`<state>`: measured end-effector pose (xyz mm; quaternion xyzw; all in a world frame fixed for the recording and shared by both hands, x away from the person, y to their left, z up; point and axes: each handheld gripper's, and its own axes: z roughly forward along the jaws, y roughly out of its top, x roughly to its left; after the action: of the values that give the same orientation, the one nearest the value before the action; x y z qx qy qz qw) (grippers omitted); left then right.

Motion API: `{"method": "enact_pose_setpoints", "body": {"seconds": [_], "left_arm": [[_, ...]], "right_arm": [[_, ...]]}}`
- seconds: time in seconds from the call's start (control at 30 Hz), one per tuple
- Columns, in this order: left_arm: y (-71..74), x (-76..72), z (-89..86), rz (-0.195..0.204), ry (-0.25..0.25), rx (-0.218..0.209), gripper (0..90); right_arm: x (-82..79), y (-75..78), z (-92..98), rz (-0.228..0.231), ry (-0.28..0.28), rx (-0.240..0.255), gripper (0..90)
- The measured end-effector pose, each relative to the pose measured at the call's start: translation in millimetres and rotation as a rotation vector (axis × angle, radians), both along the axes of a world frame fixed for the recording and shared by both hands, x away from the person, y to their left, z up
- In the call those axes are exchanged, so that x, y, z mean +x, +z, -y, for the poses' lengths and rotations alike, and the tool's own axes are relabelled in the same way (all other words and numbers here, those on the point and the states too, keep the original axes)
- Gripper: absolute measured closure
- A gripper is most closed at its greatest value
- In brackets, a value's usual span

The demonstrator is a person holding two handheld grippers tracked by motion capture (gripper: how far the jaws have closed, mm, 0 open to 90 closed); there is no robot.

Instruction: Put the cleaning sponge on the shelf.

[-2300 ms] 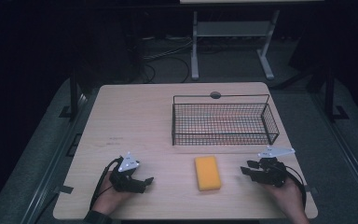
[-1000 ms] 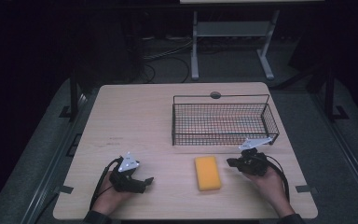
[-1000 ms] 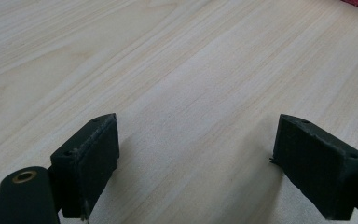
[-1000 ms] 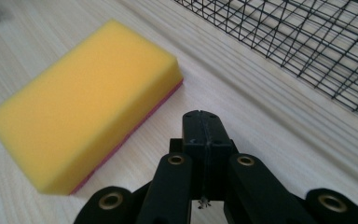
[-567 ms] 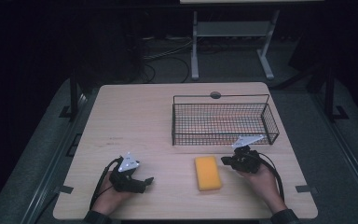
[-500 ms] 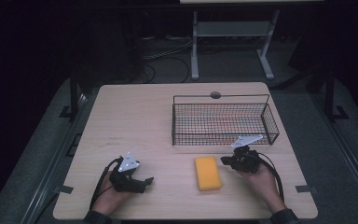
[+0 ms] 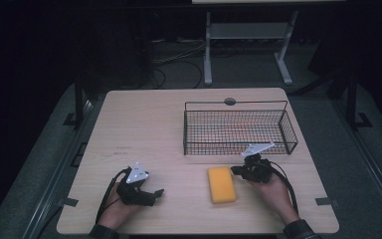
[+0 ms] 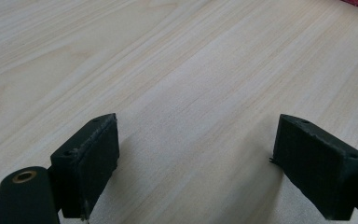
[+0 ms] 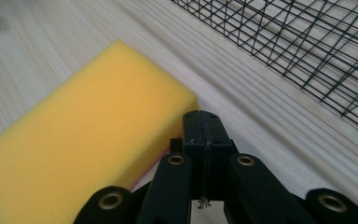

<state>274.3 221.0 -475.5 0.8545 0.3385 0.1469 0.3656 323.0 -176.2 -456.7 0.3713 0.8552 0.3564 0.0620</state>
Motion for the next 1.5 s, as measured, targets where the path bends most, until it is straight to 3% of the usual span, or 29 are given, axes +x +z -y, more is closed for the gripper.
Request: {"method": "enact_pose_setpoints", "body": {"seconds": [1.5], "left_arm": [[0.0, 0.0, 0.0, 0.0, 0.0, 0.0, 13.6]], "right_arm": [[4.0, 2.7, -53.0, -0.008, 0.13, 0.011, 89.3]]}}
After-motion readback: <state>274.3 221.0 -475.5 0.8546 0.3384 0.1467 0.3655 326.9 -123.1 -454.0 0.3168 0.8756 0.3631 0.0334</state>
